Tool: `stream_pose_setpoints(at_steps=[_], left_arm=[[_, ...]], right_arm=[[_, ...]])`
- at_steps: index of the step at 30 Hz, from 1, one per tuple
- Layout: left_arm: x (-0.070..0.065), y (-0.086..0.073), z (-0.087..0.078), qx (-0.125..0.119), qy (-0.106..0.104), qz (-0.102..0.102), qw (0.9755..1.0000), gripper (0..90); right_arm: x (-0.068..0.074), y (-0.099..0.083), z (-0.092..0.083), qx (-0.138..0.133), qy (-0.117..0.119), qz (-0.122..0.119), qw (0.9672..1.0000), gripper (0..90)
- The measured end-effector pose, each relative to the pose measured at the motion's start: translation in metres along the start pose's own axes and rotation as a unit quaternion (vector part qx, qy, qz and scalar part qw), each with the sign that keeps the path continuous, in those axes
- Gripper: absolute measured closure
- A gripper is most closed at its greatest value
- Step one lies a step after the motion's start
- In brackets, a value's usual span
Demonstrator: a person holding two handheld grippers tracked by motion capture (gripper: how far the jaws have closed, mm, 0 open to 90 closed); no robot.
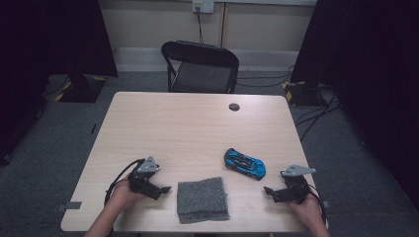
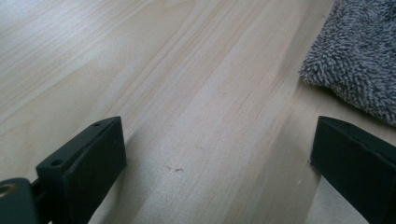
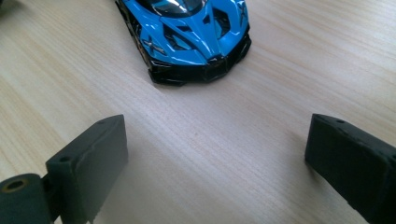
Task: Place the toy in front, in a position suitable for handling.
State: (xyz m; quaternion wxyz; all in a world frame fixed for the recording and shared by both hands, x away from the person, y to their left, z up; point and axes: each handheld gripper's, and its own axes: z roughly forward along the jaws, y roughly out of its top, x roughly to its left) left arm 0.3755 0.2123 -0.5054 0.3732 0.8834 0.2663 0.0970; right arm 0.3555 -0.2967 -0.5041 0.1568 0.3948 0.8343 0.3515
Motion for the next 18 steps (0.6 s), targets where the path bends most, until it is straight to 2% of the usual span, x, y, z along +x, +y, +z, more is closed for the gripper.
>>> stream_pose_setpoints(at_steps=[10, 12, 14, 16, 18], left_arm=[[0.000, 0.000, 0.000, 0.000, 0.000, 0.000, 1.0000, 2.7], [0.000, 0.000, 0.000, 0.001, 0.001, -0.001, 1.0000, 2.5], [0.000, 0.001, 0.001, 0.001, 0.001, -0.001, 1.0000, 2.0], [0.001, 0.002, 0.002, 0.003, 0.003, -0.002, 1.0000, 1.5], [0.001, 0.002, 0.002, 0.002, 0.004, -0.003, 1.0000, 1.1]], right_arm=[[0.001, 0.001, 0.000, 0.003, 0.002, -0.004, 1.0000, 7.7], [0.002, 0.003, -0.002, 0.001, 0.011, -0.009, 0.9999, 16.3], [0.003, 0.006, -0.003, 0.004, 0.022, -0.014, 0.9997, 14.6], [0.006, 0.010, -0.006, -0.004, 0.030, -0.029, 0.9991, 14.6], [0.007, 0.015, -0.009, -0.016, 0.040, -0.027, 0.9987, 14.6]])
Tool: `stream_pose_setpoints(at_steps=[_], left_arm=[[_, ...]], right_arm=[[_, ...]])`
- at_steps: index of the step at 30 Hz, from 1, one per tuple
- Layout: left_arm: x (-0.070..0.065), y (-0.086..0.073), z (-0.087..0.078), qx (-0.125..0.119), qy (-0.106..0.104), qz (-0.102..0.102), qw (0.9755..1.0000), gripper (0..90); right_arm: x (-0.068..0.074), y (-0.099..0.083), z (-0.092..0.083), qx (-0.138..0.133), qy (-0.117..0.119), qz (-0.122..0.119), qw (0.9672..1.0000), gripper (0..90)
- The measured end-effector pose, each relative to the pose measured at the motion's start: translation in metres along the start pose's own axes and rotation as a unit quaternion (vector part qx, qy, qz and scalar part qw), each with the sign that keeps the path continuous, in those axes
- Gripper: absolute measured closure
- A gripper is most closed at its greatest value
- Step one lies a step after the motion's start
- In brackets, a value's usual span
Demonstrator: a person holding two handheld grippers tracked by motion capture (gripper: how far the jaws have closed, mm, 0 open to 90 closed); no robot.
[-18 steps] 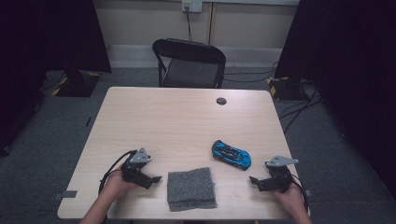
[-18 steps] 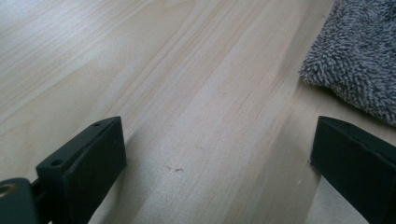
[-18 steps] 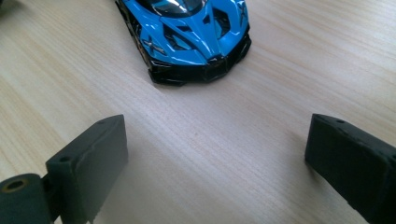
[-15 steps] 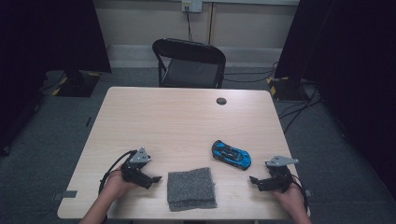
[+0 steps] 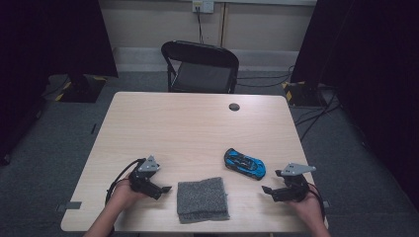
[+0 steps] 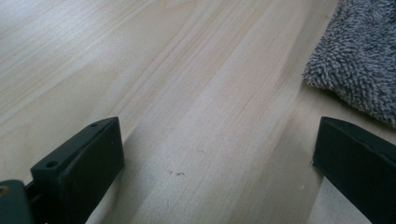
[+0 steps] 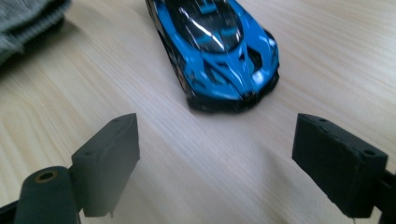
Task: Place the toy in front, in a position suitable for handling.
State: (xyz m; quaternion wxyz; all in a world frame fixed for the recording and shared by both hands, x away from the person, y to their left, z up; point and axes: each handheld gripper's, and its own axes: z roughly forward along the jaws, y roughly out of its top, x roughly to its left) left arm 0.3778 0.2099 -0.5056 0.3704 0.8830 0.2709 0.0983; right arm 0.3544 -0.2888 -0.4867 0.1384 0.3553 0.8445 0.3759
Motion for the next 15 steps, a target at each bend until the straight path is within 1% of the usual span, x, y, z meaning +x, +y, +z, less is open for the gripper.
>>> stream_pose_setpoints(at_steps=[1, 2, 3, 4, 6, 9, 10, 14, 15], left_arm=[[0.000, 0.000, 0.000, -0.001, 0.000, -0.001, 1.0000, 1.1], [0.000, 0.000, 0.001, -0.001, 0.001, -0.002, 1.0000, 1.1], [0.000, 0.001, 0.001, 0.000, 0.001, -0.003, 1.0000, 1.1], [0.000, 0.001, 0.001, 0.000, 0.001, -0.003, 1.0000, 1.1], [0.000, 0.001, 0.001, 0.000, 0.001, -0.003, 1.0000, 1.1], [0.000, 0.001, 0.001, -0.001, 0.001, -0.003, 1.0000, 1.1], [0.000, 0.001, 0.001, -0.001, 0.000, -0.003, 1.0000, 1.1], [0.000, 0.001, 0.001, -0.001, 0.002, -0.004, 1.0000, 1.1], [0.000, 0.001, 0.001, 0.000, 0.002, -0.003, 1.0000, 1.1]], right_arm=[[0.000, 0.003, 0.000, -0.001, 0.006, 0.003, 1.0000, 14.6], [0.000, 0.007, 0.000, -0.001, 0.010, -0.001, 0.9999, 14.6], [0.000, 0.010, 0.001, -0.002, 0.005, -0.009, 0.9999, 14.5], [0.000, 0.013, 0.002, -0.001, 0.006, -0.013, 0.9999, 14.4], [-0.001, 0.020, 0.004, -0.006, 0.015, -0.016, 0.9997, 14.4], [-0.003, 0.032, 0.010, -0.016, 0.023, -0.021, 0.9994, 14.3], [-0.003, 0.035, 0.011, -0.017, 0.022, -0.023, 0.9993, 14.2], [-0.004, 0.051, 0.022, -0.018, 0.025, -0.047, 0.9984, 14.0], [-0.005, 0.053, 0.025, -0.015, 0.027, -0.048, 0.9984, 14.1]])
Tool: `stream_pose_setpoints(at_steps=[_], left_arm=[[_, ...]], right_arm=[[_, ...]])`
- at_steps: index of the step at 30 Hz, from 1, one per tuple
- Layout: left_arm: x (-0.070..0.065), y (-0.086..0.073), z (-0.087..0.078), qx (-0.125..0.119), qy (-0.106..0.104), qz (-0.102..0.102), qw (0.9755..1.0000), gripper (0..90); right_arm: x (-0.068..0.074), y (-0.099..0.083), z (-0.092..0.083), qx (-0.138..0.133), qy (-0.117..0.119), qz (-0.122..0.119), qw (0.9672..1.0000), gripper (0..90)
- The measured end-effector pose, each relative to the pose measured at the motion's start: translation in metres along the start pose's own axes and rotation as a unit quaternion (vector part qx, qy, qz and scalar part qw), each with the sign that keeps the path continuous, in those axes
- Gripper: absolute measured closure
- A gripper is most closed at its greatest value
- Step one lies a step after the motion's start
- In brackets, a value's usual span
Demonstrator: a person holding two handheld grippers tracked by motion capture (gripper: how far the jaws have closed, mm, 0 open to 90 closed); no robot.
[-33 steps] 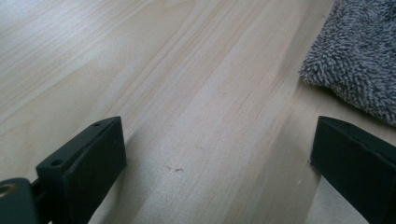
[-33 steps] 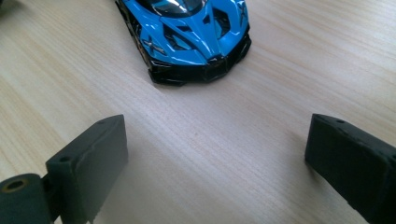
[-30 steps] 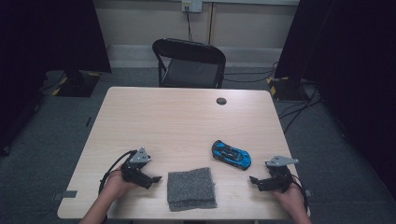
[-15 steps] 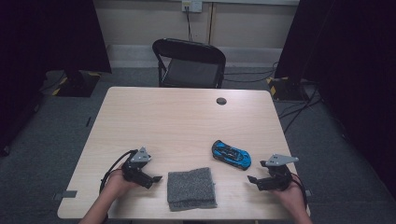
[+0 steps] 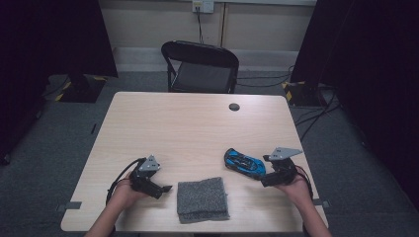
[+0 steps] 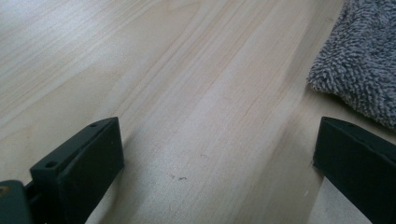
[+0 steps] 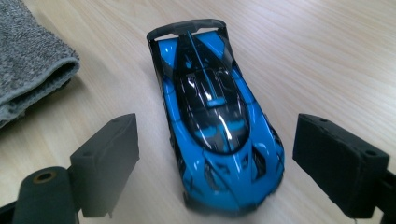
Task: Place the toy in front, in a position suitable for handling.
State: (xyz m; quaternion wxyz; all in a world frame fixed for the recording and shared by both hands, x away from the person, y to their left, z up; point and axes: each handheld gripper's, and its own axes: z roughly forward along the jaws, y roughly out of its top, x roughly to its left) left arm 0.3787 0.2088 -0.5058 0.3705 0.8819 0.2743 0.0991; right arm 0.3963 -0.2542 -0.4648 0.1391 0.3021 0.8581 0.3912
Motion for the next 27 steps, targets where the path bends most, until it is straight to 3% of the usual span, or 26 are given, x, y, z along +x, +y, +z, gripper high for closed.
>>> stream_pose_setpoints(at_steps=[16, 27], left_arm=[[0.000, 0.000, 0.000, 0.000, 0.000, 0.001, 1.0000, 1.0], [0.001, 0.001, 0.001, 0.000, -0.001, 0.003, 1.0000, 1.0]], right_arm=[[-0.015, 0.006, 0.046, 0.019, 0.027, 0.014, 0.9993, 13.6], [-0.010, 0.006, 0.062, 0.040, 0.031, -0.007, 0.9987, 14.1]])
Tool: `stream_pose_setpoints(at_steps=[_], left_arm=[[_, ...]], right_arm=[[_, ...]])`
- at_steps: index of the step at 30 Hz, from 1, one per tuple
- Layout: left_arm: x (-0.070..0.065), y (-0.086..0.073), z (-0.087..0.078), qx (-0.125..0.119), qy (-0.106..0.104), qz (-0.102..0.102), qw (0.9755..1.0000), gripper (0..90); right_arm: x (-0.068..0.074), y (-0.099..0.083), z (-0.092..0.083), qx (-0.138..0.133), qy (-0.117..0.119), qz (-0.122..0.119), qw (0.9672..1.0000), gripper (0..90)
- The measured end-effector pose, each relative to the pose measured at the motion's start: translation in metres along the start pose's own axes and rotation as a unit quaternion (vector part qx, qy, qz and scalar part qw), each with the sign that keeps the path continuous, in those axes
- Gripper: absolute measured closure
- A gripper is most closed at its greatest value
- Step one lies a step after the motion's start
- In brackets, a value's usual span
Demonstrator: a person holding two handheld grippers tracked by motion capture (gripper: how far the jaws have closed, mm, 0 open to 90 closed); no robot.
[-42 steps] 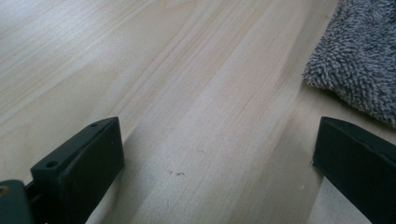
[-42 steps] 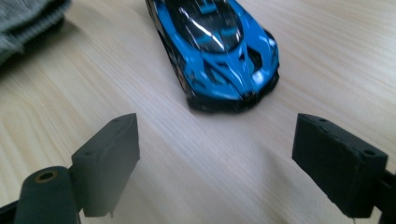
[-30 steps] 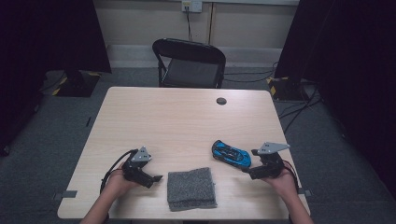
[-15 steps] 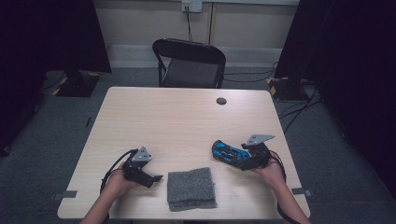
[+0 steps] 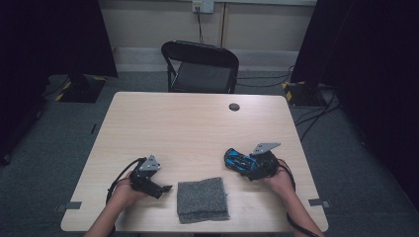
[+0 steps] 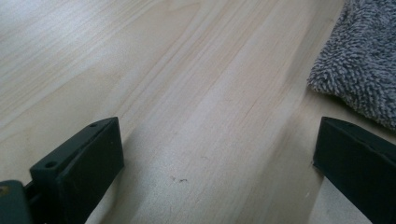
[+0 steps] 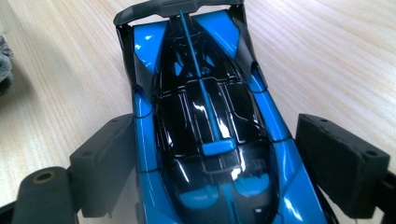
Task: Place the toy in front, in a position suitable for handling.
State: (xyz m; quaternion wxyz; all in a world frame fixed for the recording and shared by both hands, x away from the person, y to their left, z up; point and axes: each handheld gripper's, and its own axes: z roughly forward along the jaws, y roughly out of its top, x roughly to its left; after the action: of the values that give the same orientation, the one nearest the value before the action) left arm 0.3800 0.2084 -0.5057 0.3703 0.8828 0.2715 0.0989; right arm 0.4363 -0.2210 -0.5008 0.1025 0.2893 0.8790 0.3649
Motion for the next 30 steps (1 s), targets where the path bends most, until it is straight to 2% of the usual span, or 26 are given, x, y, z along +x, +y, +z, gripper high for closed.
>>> stream_pose_setpoints(at_steps=[10, 16, 21, 30], left_arm=[[0.0002, 0.0004, 0.0002, 0.001, 0.000, 0.000, 1.0000, 1.0], [0.0003, 0.0005, 0.0004, 0.001, 0.000, -0.001, 1.0000, 1.0], [0.0002, 0.0005, 0.0004, 0.001, 0.000, -0.001, 1.0000, 1.0], [0.0003, 0.0005, 0.0004, 0.001, 0.000, -0.001, 1.0000, 1.0]], right_arm=[[0.0033, 0.0016, 0.0053, -0.010, -0.003, -0.009, 0.9999, 15.8], [0.0047, 0.0004, 0.0054, -0.015, -0.006, -0.003, 0.9999, 16.3], [0.0047, 0.0029, 0.0026, -0.003, 0.001, -0.012, 0.9999, 23.8], [0.0074, 0.0040, 0.0003, 0.006, -0.005, 0.001, 1.0000, 24.5]])
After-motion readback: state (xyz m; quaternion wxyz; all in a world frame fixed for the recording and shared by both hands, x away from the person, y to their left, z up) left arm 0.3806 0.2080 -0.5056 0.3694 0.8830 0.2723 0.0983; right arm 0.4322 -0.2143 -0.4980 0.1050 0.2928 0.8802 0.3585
